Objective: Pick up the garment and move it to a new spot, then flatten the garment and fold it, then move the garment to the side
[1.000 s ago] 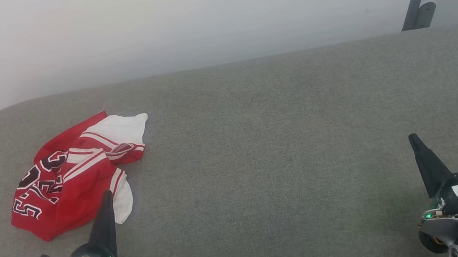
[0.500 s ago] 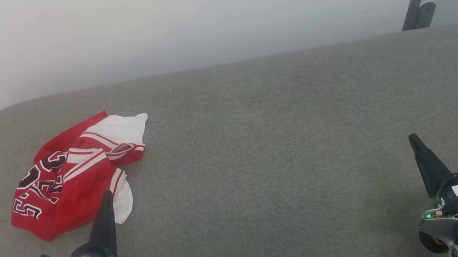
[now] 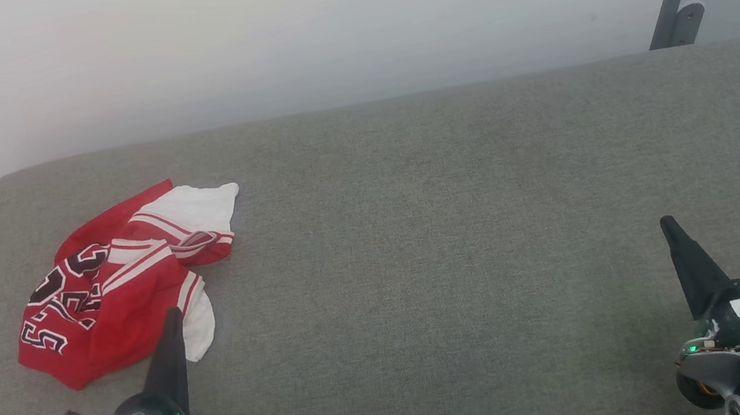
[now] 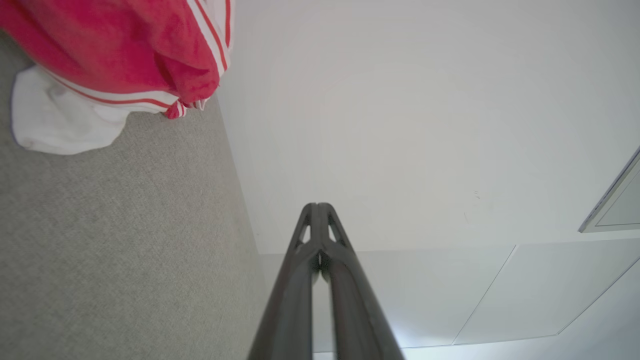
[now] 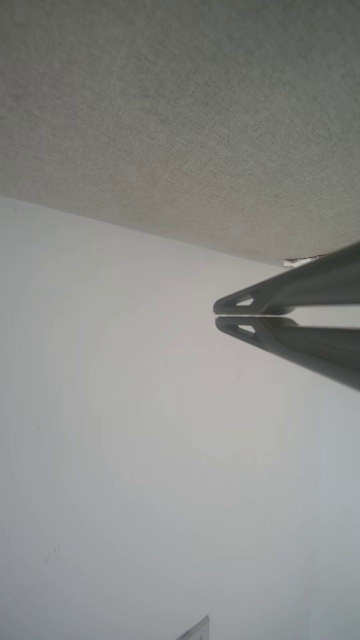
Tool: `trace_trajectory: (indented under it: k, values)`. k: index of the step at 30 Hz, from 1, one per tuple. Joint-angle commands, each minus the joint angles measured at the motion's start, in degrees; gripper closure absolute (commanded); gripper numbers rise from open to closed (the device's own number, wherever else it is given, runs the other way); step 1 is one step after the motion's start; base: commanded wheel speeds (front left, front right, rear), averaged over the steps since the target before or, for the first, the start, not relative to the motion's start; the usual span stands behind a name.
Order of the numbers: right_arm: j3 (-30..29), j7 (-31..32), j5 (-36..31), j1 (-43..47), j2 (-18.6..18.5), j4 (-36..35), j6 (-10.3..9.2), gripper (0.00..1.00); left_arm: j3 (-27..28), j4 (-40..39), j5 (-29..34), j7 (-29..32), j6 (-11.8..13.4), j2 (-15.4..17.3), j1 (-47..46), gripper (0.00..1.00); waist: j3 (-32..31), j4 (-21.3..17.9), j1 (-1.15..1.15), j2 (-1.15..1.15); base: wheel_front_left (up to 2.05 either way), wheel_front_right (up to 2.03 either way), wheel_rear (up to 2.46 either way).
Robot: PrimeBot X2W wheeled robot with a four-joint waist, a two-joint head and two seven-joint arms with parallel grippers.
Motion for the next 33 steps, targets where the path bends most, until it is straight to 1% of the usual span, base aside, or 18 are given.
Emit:
trace_trajectory:
  k: [1,21,22,26,33]
  values:
    - [0.0,0.0,0.2,-0.3,0.1,0.0,0.03,1.00,0.1,-0.1,0.3,0.0,-0.2,-0.1,-0.9,1.00,0.0,0.0,0.00,0.00,0.00,0.00,0.00]
    - [0.0,0.0,0.2,-0.4,0.1,0.0,0.03,1.00,0.1,-0.1,0.3,0.0,-0.2,-0.1,-0.9,1.00,0.0,0.0,0.00,0.00,0.00,0.00,0.00]
    - [0.0,0.0,0.0,0.0,0.0,0.1,-0.01,0.00,0.0,0.1,0.0,0.0,0.0,0.0,0.0,0.00,0.0,0.0,0.00,0.00,0.00,0.00,0.00]
    - [0.0,0.0,0.0,1.9,0.3,2.2,-0.02,0.00,-0.1,2.2,0.0,0.0,0.1,-0.4,1.8,0.00,0.0,0.0,0.00,0.00,0.00,0.00,0.00]
    - [0.1,-1.1,-0.3,1.3,0.1,1.8,-0.01,0.00,-0.4,1.3,1.3,-1.7,0.1,0.1,1.5,0.00,0.0,0.0,0.00,0.00,0.00,0.00,0.00]
